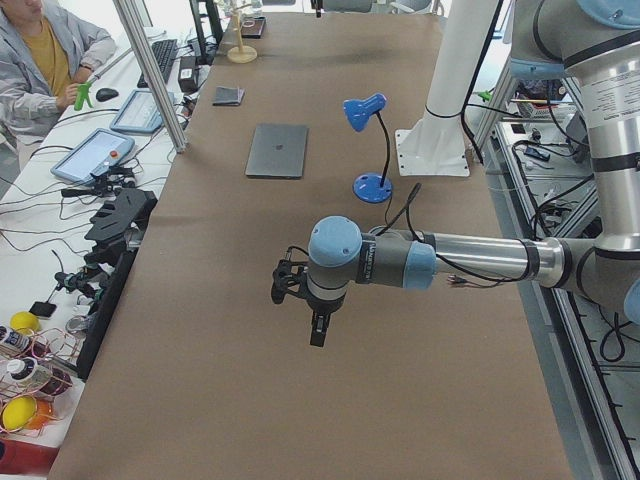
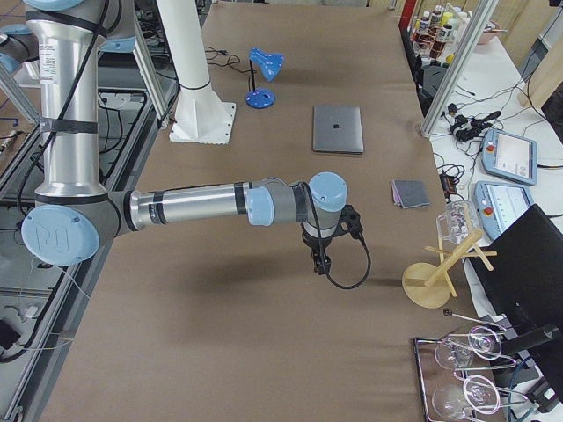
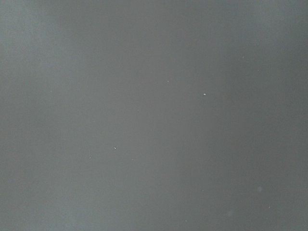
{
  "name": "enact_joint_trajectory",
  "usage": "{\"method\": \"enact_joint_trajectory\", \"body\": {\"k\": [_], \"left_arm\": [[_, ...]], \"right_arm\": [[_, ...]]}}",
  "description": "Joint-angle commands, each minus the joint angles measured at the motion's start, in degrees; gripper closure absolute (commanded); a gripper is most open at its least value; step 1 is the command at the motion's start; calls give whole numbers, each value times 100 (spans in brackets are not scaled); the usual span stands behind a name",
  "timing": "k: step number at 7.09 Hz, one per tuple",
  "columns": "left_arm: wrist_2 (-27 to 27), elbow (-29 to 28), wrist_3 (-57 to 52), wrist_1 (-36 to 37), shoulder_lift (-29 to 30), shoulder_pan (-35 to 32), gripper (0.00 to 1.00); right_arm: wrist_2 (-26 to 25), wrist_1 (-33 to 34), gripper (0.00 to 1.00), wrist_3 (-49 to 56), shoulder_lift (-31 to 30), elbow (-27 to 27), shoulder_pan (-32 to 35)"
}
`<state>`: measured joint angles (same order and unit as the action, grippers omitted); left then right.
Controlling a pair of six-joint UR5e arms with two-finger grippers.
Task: Close laptop
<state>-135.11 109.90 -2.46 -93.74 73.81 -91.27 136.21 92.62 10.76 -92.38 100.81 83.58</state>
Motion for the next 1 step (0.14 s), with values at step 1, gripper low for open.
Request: {"method": "enact_joint_trajectory", "body": {"k": [1], "left_arm": [[37, 93, 17, -4, -7, -40, 2]], "right_arm": [[2, 46, 0, 49, 27, 18, 79]]}}
